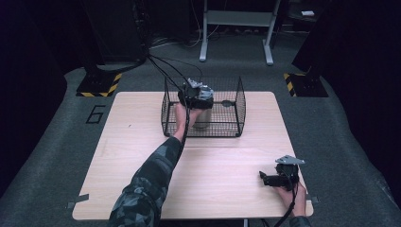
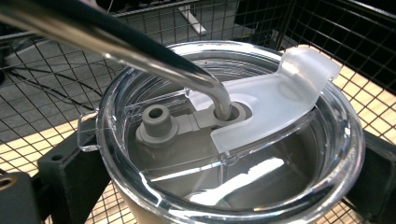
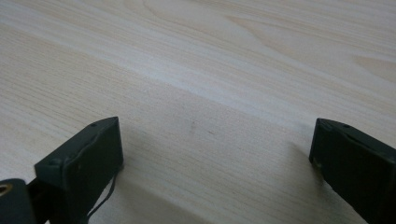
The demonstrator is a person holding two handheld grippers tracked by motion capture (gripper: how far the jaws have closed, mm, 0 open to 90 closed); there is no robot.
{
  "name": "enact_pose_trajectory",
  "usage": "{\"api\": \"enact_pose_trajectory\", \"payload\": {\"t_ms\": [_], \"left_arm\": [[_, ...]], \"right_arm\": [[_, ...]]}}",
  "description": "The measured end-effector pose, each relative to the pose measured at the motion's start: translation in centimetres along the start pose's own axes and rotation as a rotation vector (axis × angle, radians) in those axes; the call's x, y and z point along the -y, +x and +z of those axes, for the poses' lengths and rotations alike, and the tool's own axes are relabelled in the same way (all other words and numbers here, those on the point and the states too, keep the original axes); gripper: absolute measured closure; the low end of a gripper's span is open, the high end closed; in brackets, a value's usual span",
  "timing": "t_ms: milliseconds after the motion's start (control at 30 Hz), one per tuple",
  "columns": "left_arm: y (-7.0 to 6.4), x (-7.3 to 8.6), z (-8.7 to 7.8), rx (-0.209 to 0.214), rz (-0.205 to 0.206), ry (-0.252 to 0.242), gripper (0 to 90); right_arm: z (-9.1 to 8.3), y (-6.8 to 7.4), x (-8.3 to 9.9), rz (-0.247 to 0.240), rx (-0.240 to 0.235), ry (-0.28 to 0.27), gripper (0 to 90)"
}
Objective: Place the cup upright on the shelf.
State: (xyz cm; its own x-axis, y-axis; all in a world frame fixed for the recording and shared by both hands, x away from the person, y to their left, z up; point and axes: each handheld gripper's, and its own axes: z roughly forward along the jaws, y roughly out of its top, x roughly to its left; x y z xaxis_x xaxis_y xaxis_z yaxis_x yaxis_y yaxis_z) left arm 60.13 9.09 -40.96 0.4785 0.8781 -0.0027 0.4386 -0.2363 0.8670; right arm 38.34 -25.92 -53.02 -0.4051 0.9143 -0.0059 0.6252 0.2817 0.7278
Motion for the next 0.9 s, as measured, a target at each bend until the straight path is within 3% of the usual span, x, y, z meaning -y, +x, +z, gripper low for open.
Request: {"api": "enact_pose_trajectory", "payload": {"t_ms": [133,533,900], "left_arm": [[-0.1,0.8,-0.4,-0.002,-0.001,-0.028,3.9],[0.1,0.9,-1.0,0.012,0.015,-0.012,3.7],[0.4,1.1,-1.5,0.038,-0.002,-0.009,0.1]], "right_arm": [[0.0,0.0,0.0,-0.001,0.001,0.000,2.3],[0.0,0.0,0.0,-0.002,-0.001,0.000,2.3],[0.0,0.0,0.0,-0.002,-0.001,0.000,2.3]]}}
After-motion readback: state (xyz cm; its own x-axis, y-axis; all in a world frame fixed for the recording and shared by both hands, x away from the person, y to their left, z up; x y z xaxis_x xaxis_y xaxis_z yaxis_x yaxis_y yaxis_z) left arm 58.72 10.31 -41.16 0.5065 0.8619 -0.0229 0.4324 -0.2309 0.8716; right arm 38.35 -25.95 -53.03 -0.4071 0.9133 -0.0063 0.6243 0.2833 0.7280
